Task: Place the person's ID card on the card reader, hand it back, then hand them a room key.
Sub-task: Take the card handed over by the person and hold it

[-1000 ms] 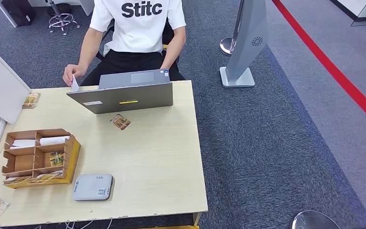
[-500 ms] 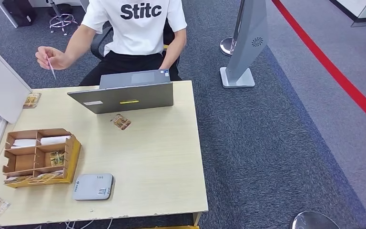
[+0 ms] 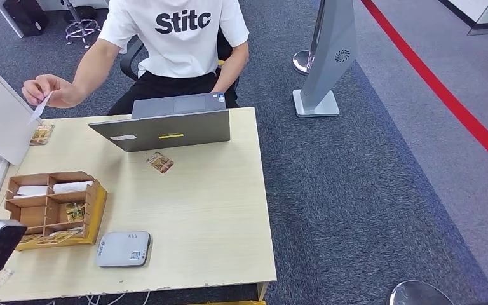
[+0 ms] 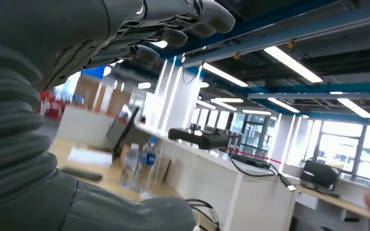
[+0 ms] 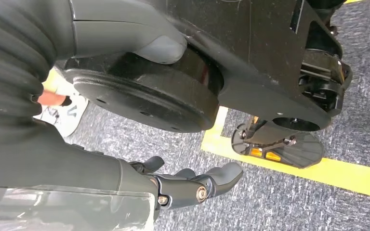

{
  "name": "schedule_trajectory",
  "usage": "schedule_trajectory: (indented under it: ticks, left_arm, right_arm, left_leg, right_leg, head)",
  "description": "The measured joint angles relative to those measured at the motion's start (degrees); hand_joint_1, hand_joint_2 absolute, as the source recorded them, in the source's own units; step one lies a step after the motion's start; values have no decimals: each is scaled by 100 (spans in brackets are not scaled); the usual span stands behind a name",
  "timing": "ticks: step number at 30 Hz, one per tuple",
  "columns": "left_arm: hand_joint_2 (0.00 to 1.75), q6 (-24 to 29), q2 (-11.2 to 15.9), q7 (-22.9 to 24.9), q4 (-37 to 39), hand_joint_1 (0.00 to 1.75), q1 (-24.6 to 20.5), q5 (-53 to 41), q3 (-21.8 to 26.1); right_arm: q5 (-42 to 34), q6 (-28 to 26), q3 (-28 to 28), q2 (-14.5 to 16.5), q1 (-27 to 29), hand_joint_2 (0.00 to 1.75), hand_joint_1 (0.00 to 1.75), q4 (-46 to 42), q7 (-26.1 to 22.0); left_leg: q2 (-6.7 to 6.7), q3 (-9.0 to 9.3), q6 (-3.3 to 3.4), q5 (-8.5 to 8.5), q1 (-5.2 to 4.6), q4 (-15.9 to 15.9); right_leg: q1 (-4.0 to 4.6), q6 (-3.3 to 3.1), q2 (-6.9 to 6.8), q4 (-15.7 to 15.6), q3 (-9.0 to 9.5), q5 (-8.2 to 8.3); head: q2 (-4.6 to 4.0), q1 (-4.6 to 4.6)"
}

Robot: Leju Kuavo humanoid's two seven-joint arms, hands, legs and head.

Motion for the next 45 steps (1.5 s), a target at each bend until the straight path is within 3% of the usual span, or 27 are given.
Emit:
schedule_trajectory:
  ticks: [4,8,12,16,23,45]
  left_arm:
    - [175,-248,653,350,1023,0,-894,-967,-581]
    - [175,-502,1043,576,1765,5,-1575,-1443,-1167]
    - [175,-696,1220,743,2253,174,-2098,-1758,-1669]
    - [175,-749,1252,820,2560,175,-2452,-1830,-2060]
    - [175,-723,1249,852,2706,175,-2554,-1781,-2364]
    - [175,-702,1185,964,2751,175,-2641,-1655,-2486]
  right_arm:
    - [85,63,95,-2,-35,175,0,-7,52]
    - [150,127,175,-14,-42,175,0,-11,19]
    - [153,157,226,-34,-40,175,0,-11,-31]
    - [153,157,245,-37,-42,175,0,-11,-33]
    - [153,154,273,-39,-42,175,0,-11,-40]
    - [136,93,275,-39,-54,175,0,-13,29]
  left_leg:
    - [5,-3,-4,10,2,0]
    - [15,-6,-5,12,0,2]
    - [15,-13,-4,12,-1,3]
    - [18,-16,-4,11,-2,3]
    - [35,-16,-5,11,0,3]
    - [42,-16,-5,11,1,2]
  right_leg:
    - [4,-5,7,3,3,9]
    - [5,-10,21,3,-1,16]
    - [4,-9,22,2,-6,16]
    - [3,-9,24,2,-8,17]
    - [3,-9,37,2,-14,17]
    - [3,-10,42,3,-14,17]
  head:
    - [0,0]
    - [0,0]
    - [1,0]
    - [1,0]
    - [0,-1]
    - [0,-1]
